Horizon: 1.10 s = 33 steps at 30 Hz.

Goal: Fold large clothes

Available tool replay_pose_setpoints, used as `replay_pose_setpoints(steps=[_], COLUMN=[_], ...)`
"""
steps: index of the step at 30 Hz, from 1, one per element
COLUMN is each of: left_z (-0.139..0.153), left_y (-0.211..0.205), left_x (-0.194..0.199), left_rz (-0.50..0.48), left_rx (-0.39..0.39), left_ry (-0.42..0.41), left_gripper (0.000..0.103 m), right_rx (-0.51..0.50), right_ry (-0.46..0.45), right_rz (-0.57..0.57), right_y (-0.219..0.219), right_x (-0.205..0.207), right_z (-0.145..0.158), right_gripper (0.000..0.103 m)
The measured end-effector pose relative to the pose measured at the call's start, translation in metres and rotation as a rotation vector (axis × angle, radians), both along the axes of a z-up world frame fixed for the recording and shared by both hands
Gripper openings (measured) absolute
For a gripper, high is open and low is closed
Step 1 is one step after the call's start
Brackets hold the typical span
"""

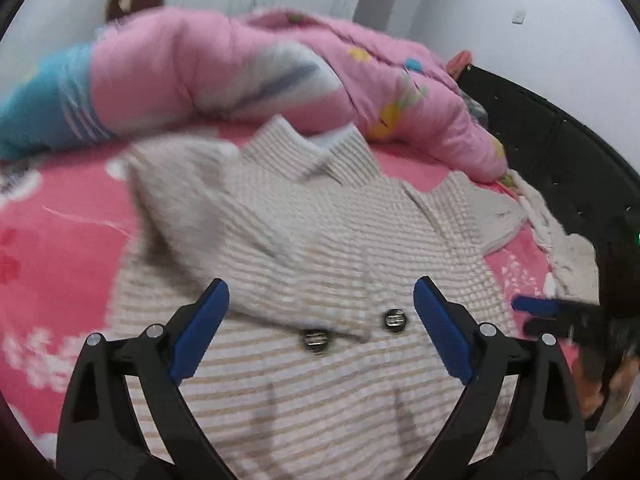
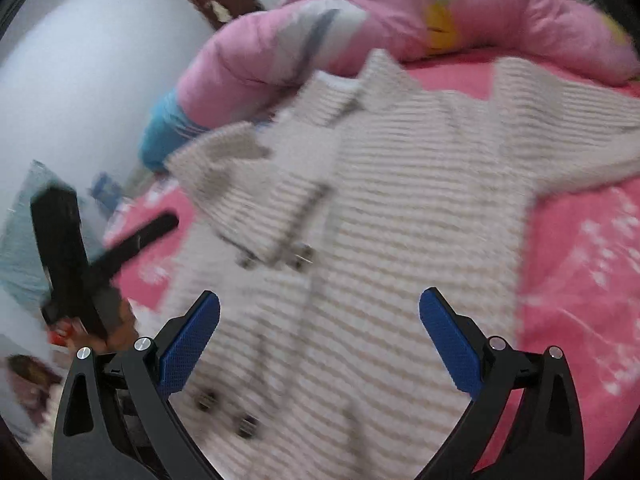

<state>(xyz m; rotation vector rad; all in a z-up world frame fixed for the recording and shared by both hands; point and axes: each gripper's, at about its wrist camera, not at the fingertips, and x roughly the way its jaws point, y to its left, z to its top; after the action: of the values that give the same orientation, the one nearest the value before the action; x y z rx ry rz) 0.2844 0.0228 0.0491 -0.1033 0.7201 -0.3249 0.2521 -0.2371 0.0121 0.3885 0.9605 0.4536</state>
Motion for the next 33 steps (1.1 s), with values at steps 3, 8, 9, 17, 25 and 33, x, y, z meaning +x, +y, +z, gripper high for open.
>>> replay_pose_setpoints(steps=[3, 8, 9, 17, 25, 33], left_z=[-0.007, -0.056, -0.065, -0.103, -0.106, -0.105], left_y=[0.024, 0.067, 0.076, 0.107, 0.114, 0.109], left_x=[-0.004, 0.000, 0.001, 0.020, 0.014, 0.022], left_rz=[0.116, 0.267, 0.290, 0.347, 0.351, 0.352], left_rx=[0.125, 0.234, 0.226, 0.088, 0.061, 0.071], left_ry=[0.017, 0.113, 0.125, 0.216, 0.208, 0.211], left_gripper=[0.090, 0.090, 0.090, 0.090, 0.090, 0.090], right_rx=[0.129, 0.214, 0.210, 0.079, -0.158, -0.213], right_ry=[0.038, 0.196, 0.238, 0.303, 0.093, -0.128], right_rz=[0.072, 0.075, 0.051, 0.055, 0.042, -0.134], right_y=[0.027, 0.064, 0.068, 0.093, 0.114, 0.047], right_x=[0.036, 0.097, 0.109, 0.134, 0.141, 0.131], right_z=[-0.003, -0.038, -0.049, -0.078, -0.026, 0.056], right_gripper=[0.098, 0.082, 0.080, 0.049, 0.009, 0.009])
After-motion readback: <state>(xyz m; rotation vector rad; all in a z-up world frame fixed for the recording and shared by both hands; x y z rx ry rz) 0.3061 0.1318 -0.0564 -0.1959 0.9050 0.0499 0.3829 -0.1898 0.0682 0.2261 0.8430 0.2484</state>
